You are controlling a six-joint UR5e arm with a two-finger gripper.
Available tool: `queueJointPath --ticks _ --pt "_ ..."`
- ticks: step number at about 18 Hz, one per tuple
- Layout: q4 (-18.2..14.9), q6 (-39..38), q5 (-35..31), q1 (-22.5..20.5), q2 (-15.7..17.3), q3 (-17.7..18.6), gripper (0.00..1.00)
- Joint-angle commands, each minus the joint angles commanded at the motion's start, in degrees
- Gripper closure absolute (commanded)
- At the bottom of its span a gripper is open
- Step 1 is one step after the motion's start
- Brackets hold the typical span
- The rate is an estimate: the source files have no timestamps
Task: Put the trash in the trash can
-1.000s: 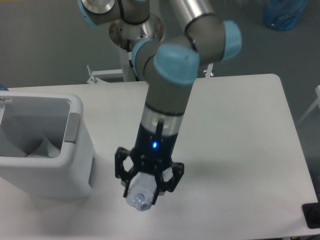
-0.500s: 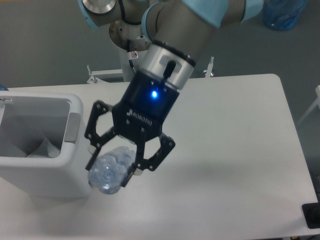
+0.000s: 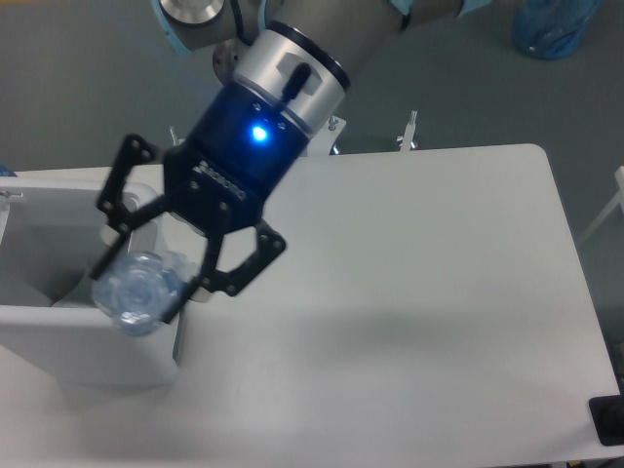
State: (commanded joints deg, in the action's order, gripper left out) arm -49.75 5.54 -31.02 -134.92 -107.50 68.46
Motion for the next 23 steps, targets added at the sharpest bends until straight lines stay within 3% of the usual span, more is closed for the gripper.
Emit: queueJointPath --ticks 6,8,10,15,17,18,19,20,23 --pt "1.2 0.5 -0.5 3.6 0.9 4.3 0.74" --pt "3.0 0.8 -0.6 4.3 1.1 6.3 0.73" --pt "4.4 2.8 -0.7 4.9 1.0 8.2 0.64" --pt "4.5 8.3 -0.8 6.1 3.3 14.1 0.57" --pt "4.5 10.5 -0.9 6.0 4.9 16.6 0.46" --pt "4.5 11.7 -0.8 6.0 5.9 17.8 0.31" --pt "4.5 12.7 -0.9 6.0 6.8 18.6 0.08" --pt "4.5 14.0 -0.9 5.6 7.4 19.5 0.0" --pt "4.5 15.2 -0.9 3.1 7.8 20.6 0.0"
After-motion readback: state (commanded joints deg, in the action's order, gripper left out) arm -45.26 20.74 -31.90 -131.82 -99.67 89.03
